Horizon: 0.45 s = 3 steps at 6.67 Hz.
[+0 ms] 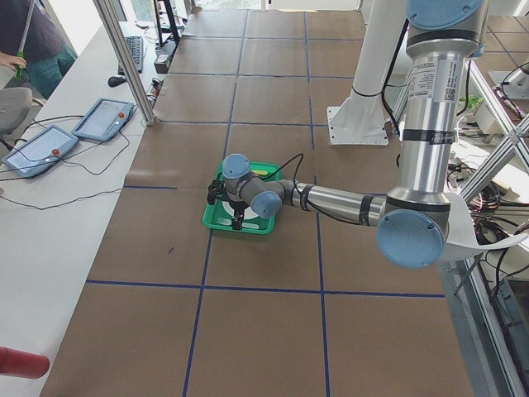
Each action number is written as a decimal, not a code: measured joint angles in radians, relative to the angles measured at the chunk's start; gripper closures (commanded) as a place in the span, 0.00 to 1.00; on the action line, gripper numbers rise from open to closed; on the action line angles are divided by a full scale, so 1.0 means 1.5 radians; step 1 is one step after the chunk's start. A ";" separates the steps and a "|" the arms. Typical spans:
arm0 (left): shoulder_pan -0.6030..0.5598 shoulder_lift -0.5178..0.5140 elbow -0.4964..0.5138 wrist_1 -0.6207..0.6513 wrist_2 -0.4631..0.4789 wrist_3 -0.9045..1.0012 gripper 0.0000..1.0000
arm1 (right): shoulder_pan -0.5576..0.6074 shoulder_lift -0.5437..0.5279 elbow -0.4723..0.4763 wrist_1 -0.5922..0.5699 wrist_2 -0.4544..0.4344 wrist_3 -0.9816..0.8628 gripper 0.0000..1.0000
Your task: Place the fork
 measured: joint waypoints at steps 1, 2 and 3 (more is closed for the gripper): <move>-0.035 0.006 -0.001 0.007 -0.015 0.022 0.00 | 0.000 0.000 0.000 0.000 0.000 0.000 0.00; -0.079 0.019 -0.001 0.037 -0.034 0.090 0.00 | 0.000 0.000 0.000 0.000 0.000 0.000 0.00; -0.135 0.030 -0.005 0.108 -0.044 0.202 0.00 | 0.000 0.000 0.000 0.000 0.000 0.000 0.00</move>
